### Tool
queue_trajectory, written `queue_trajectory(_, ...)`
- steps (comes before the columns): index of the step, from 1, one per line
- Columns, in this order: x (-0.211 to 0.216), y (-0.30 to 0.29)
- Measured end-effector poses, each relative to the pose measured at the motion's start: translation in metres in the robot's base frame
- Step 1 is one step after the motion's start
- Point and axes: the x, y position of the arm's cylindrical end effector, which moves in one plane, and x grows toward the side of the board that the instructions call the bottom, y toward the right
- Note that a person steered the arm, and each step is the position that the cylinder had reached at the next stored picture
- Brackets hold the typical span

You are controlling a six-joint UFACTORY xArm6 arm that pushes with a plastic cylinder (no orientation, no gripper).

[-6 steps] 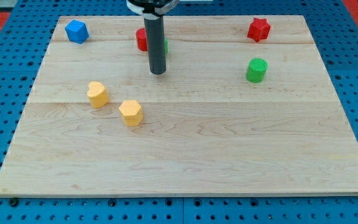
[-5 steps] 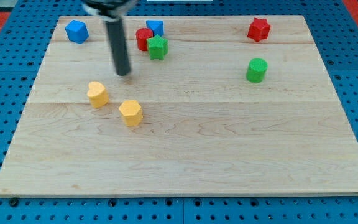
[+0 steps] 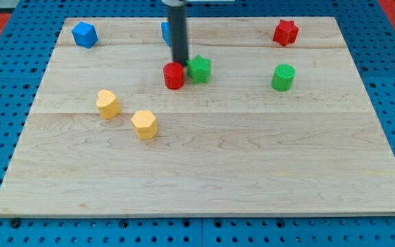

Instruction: Separate red circle and the green star

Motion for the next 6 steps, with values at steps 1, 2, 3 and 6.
queue_trajectory(1, 0.013, 0.018)
queue_trajectory(2, 0.061, -0.011)
queue_trajectory(3, 0.09, -0.047)
queue_trajectory(6, 0.084, -0.157)
